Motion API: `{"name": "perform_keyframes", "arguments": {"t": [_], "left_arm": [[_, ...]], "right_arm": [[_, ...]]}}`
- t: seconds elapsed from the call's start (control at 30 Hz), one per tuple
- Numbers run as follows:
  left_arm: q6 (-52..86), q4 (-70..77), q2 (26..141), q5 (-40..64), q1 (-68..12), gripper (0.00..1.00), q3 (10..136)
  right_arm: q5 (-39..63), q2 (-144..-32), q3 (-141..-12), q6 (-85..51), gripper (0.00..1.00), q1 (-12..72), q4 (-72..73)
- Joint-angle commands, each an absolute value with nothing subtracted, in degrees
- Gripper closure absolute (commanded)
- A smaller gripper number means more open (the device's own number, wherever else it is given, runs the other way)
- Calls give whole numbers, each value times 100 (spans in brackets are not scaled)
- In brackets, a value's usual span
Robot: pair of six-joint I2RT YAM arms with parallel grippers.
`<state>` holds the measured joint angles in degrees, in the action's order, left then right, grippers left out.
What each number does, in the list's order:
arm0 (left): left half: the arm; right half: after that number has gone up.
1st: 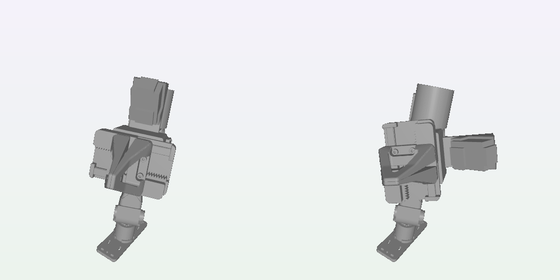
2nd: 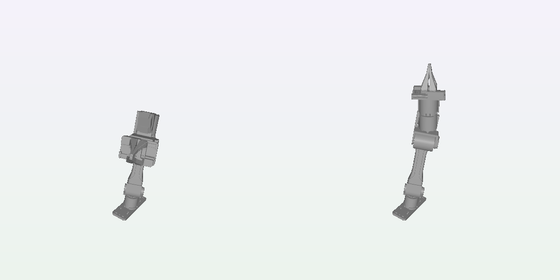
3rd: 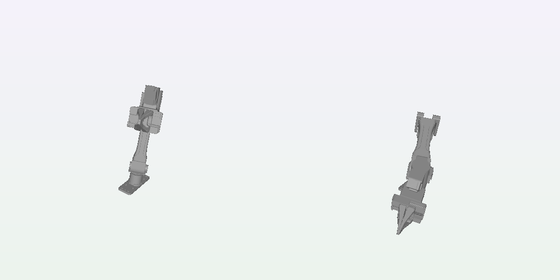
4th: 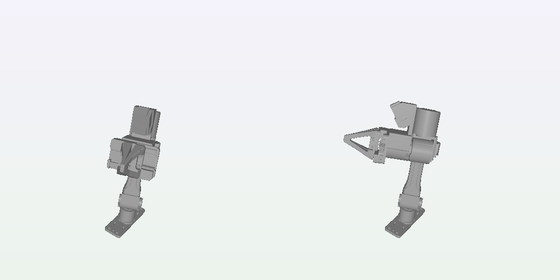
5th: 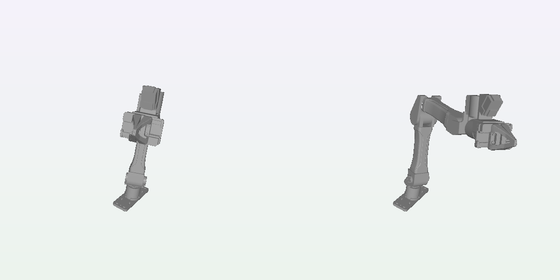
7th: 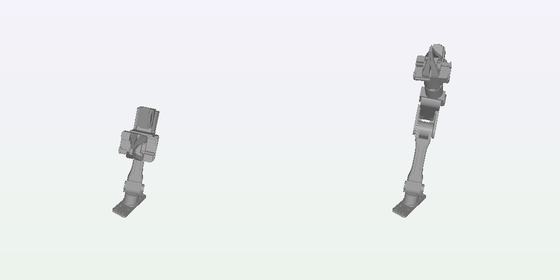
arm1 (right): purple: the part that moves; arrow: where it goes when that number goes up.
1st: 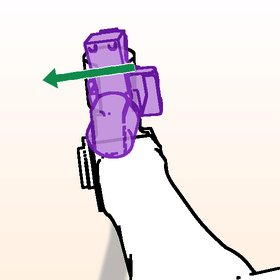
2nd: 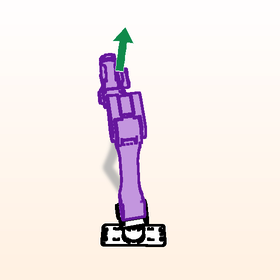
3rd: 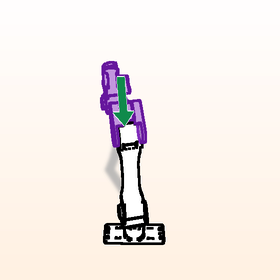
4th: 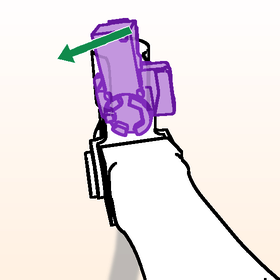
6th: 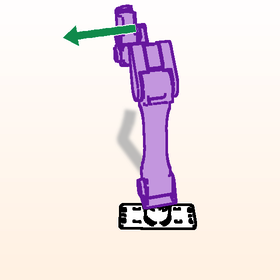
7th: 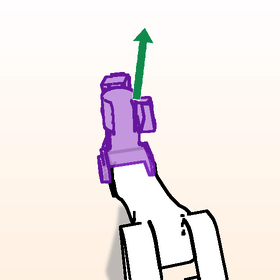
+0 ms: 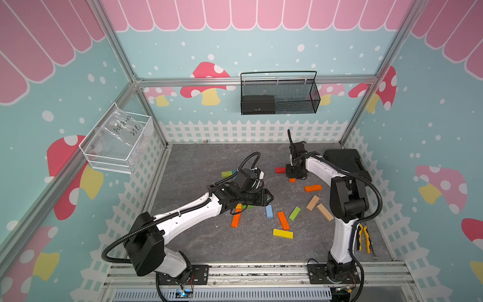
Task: Assemble a giraffe with building blocks
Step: Place the building block at the center of the board.
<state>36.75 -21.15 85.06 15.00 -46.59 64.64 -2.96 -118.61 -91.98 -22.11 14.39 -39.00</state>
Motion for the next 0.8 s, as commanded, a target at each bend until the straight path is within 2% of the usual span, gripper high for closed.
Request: {"name": "perform_keyframes", "arguments": {"t": [0.0,0.17,0.27,0.43,0.5,0.63,0.77], "left_arm": [[3482,-2111,8499,1440,-4636,43,6695],[3393,-2308,8465,1313,-4597,43,6759],[3349,-2405,8445,1262,-4579,43,6780],[3330,-2486,8424,1220,-4570,43,6831],[3322,-2499,8415,1220,-4570,43,6851],[3296,-2579,8376,1178,-4570,43,6851],[3270,-2639,8355,1151,-4562,43,6856]], "right_arm": [[-338,-12282,-9702,-2039,82,1389,-4247],[-361,-12546,-9887,-1961,80,1371,-4287],[-351,-12594,-9890,-1943,75,1362,-4309],[-321,-12533,-9871,-1942,50,1363,-4379],[-342,-12486,-9861,-1951,46,1370,-4412],[-335,-12392,-9809,-1951,44,1369,-4438],[-303,-12468,-9842,-1925,50,1362,-4468]]}}
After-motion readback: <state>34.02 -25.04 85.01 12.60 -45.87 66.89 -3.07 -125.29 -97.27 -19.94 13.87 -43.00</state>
